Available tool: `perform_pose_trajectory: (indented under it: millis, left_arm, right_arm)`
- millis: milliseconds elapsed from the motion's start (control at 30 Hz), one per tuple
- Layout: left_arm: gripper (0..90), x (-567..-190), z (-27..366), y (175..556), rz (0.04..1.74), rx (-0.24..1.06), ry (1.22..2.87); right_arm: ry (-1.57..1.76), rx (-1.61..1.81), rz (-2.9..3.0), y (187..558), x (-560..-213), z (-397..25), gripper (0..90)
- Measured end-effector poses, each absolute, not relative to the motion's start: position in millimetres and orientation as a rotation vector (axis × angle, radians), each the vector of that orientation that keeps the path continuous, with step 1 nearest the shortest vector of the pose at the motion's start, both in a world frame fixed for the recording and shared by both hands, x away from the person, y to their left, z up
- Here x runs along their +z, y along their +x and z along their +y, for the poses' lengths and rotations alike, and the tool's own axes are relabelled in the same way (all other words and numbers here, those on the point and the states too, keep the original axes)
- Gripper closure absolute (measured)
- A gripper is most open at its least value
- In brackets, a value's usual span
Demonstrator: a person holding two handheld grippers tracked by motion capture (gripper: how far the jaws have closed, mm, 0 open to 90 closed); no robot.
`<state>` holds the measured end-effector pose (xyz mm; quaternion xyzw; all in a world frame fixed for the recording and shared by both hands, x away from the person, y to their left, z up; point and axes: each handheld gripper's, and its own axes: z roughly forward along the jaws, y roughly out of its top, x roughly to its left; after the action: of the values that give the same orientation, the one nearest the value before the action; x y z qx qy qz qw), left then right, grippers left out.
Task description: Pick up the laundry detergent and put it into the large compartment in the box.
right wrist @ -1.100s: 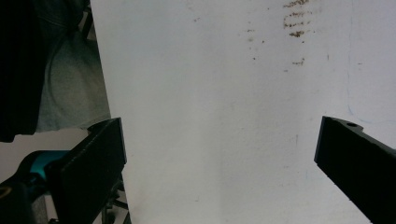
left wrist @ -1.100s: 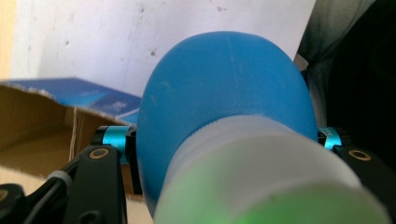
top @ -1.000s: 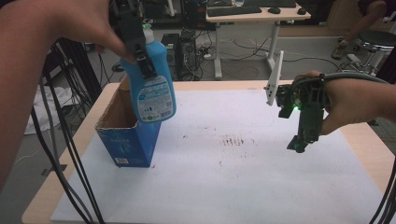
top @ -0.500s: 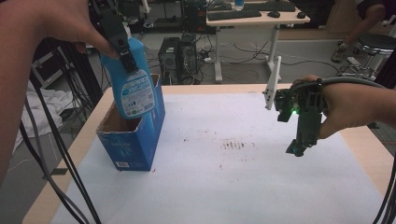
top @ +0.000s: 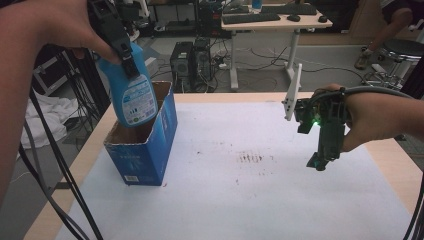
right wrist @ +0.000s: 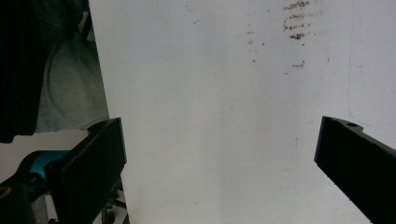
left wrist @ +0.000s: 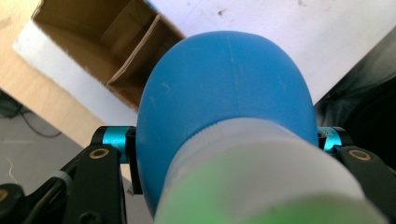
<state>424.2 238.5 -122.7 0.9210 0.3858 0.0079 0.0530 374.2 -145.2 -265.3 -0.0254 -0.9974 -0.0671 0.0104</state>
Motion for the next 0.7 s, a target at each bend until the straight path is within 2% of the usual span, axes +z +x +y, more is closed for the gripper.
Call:
perform_pose_trajectory:
  millis: [333,700]
  left_arm:
    - [39.7,-138.3,247.0,429.1,1.224,0.045,2.797]
    - [39.7,-178.1,252.0,435.9,1.162,-0.005,2.844]
  right_arm:
    - [-0.072,-0.205,-3.111,376.6,-267.2,-141.7,1.2]
    - [-0.071,-0.198,-3.108,376.2,-268.0,-140.6,1.2]
